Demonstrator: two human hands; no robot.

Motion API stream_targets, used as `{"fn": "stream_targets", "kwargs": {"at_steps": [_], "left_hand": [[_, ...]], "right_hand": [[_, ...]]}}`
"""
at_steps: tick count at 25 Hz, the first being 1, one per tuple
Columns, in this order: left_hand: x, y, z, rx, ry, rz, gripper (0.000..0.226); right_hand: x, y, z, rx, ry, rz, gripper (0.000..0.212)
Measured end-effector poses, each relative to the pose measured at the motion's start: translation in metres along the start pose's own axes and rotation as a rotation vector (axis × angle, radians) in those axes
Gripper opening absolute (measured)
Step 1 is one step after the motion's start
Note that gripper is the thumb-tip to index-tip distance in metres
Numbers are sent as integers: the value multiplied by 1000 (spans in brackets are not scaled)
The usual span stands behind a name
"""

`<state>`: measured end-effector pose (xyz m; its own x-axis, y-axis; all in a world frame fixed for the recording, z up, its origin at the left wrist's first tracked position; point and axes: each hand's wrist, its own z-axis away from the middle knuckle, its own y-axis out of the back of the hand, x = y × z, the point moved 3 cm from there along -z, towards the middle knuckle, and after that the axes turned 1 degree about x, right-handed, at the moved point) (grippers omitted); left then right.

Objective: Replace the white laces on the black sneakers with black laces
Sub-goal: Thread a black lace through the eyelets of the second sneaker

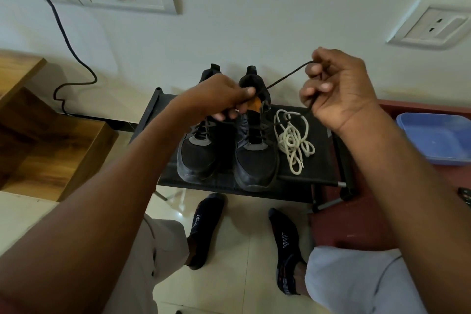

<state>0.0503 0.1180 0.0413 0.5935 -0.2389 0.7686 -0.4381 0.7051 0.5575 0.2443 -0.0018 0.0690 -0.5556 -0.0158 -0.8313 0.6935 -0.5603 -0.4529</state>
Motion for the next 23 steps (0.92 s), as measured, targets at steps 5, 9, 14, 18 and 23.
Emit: {"fn": "stream_targets", "kwargs": {"at_steps": [5,9,14,18,23], "left_hand": [[-20,8,8,170,20,-293,25],[3,9,13,140,-91,375,39],[12,-12,7,-101,-128,429,41],[1,-5,6,-33,-53,431,32],[6,-13,8,-128,-26,465,54]], "right_hand": [[5,-7,1,-10,225,615,14],[18,-24,4,-129,180,681,23],[24,-14,-6,-84,83,571,26],[24,-3,-12,15,54,596,40],[37,-14,-11,-82,33,625,26]]}}
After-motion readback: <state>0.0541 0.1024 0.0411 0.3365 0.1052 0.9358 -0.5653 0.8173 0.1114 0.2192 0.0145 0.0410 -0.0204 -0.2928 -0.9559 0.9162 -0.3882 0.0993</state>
